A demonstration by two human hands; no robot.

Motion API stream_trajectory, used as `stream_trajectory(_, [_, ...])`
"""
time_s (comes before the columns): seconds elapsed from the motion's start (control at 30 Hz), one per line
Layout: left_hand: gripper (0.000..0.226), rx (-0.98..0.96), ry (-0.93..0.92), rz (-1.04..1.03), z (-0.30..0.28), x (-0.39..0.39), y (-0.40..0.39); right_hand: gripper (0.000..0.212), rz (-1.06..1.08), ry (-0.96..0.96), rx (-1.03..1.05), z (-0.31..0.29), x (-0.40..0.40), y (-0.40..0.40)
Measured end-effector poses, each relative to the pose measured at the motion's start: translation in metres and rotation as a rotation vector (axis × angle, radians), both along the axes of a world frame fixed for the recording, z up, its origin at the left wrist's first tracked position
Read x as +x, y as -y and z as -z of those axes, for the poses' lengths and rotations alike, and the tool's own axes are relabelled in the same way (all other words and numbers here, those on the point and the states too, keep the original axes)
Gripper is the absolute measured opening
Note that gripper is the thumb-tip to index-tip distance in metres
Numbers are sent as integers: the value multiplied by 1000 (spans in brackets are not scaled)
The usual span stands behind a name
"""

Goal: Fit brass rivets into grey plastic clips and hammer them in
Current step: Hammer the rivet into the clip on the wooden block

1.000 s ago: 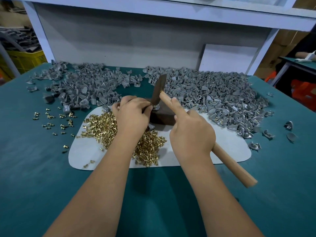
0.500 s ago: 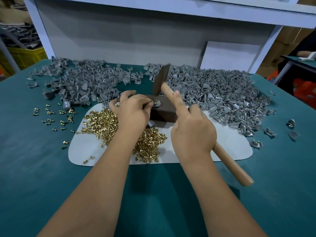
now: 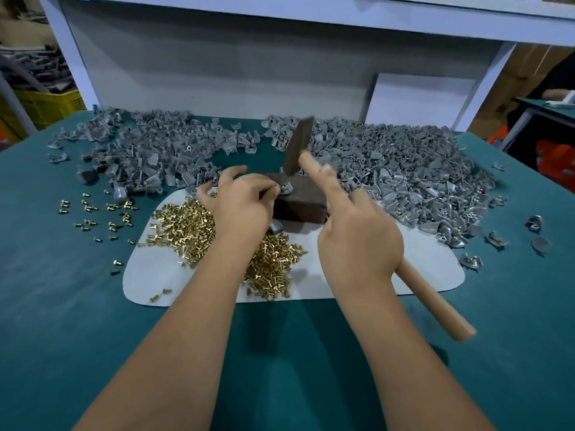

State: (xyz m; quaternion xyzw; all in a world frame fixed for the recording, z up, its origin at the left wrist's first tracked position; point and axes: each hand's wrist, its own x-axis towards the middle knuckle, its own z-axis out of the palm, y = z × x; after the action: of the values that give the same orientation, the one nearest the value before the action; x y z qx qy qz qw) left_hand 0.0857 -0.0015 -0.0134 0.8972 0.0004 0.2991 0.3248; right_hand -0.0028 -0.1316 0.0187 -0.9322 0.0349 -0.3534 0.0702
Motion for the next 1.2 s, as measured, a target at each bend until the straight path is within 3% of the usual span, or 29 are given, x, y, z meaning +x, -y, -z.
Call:
stream_trajectory(0.1, [11,-27,-3,19,0,0,-1,68,32,-113,-18,2,2,3])
stream_trajectory(0.27, [11,0,39,-3,1,-1,1,69,23,226,73,-4,-1,4])
stream_trajectory(0.43, [9,-21,25,32,1,2,-3,66,-22,-35,-64,0,1,5])
stream_trajectory(0.6, [9,-49,36,-22,6,6,-1,67,-7,134,18,-1,2,5])
stream_trajectory(0.73, [9,-34,-10,6,5,6,-3,66,-41,-44,-42,4,1,5])
stream_trajectory(0.8, [9,-42,-37,7,7,9,-3,65,-19,-35,-8,4,2,6])
stream_trajectory(0.93, [35,-105,-132,-74,14,15,-3,65,-24,130,41,1,1,7])
stream_trajectory(1.0, [14,-110,-27,-29,12,14,-3,64,-37,21,-35,1,1,7])
stream_trajectory(1.07, [8,-64,-14,15,5,7,-1,63,-22,-89,-38,0,3,5])
stream_trajectory(1.2, [12,-131,-53,-4,3,5,-1,63,-11,130,84,-5,2,5])
